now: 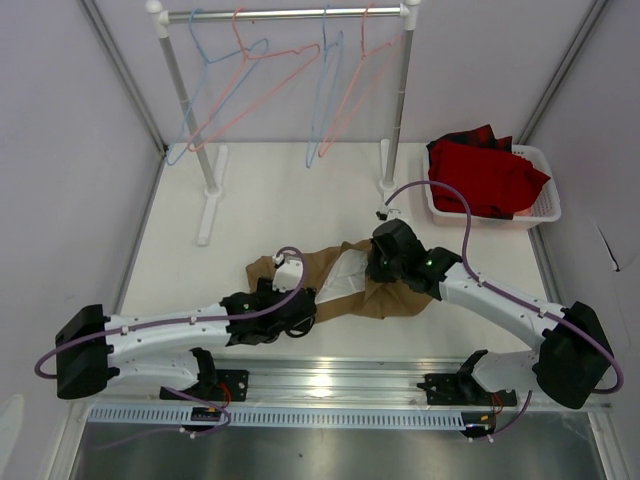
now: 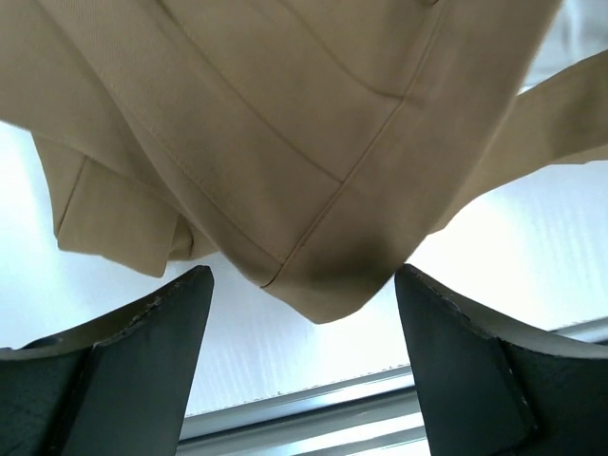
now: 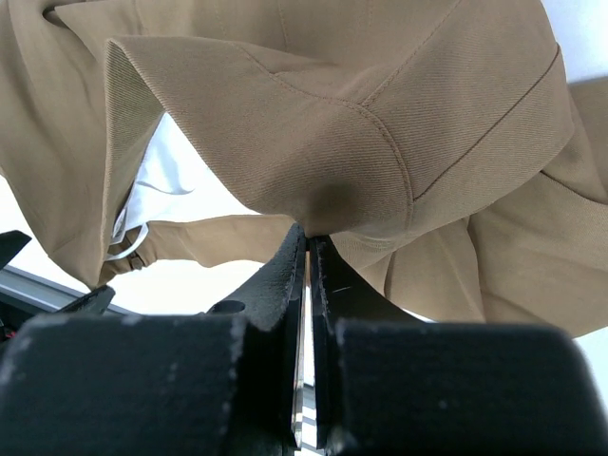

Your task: Place the skirt on the hanger

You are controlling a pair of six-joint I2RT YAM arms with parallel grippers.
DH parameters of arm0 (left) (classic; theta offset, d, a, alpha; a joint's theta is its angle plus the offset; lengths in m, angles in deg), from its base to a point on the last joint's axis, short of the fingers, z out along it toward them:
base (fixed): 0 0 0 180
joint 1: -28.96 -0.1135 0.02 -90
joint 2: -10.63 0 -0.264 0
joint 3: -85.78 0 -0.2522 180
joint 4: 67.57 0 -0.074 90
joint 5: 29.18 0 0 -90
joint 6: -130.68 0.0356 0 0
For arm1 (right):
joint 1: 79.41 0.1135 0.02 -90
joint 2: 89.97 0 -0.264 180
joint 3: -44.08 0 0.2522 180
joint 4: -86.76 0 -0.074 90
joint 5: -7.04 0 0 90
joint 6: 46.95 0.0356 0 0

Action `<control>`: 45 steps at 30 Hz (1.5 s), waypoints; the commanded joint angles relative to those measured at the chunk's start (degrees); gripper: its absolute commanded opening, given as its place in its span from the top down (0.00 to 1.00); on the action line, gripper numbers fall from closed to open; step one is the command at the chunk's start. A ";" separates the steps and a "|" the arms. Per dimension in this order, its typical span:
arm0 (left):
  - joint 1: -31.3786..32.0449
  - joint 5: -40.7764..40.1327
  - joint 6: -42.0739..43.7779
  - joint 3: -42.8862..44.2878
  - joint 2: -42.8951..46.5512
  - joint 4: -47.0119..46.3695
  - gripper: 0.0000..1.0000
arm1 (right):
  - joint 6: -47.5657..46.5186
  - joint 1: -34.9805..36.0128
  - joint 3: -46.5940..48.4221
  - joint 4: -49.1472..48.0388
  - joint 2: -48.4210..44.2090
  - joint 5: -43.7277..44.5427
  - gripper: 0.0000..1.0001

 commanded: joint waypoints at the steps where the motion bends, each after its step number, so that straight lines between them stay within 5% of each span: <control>1: 1.49 -4.85 -3.04 2.12 -1.86 2.63 0.17 | -1.02 -0.37 2.38 -0.21 -0.85 -0.03 1.00; 6: 1.67 -6.60 -3.04 2.92 -4.76 3.94 0.21 | -0.93 -0.46 1.94 -0.30 -1.20 0.06 1.00; 12: 1.23 -10.82 -1.20 5.90 -7.83 4.74 0.42 | -1.19 -1.07 1.58 0.14 -1.73 0.06 1.00; 20: -11.92 -6.37 11.51 7.40 -7.41 -4.46 0.93 | -1.81 -2.12 0.53 2.60 -4.71 1.90 1.00; 22: -12.83 -5.12 12.76 7.75 -6.96 -7.10 0.99 | -1.89 -2.39 0.44 3.04 -5.33 2.08 1.00; 35: -27.69 17.45 22.01 22.94 -15.30 -19.25 1.00 | -2.77 -6.52 0.88 9.11 -12.19 4.99 1.00; 45: -29.01 23.62 15.68 12.86 -14.61 -19.96 1.00 | -4.80 -12.14 -10.27 -6.94 -10.09 -9.94 1.00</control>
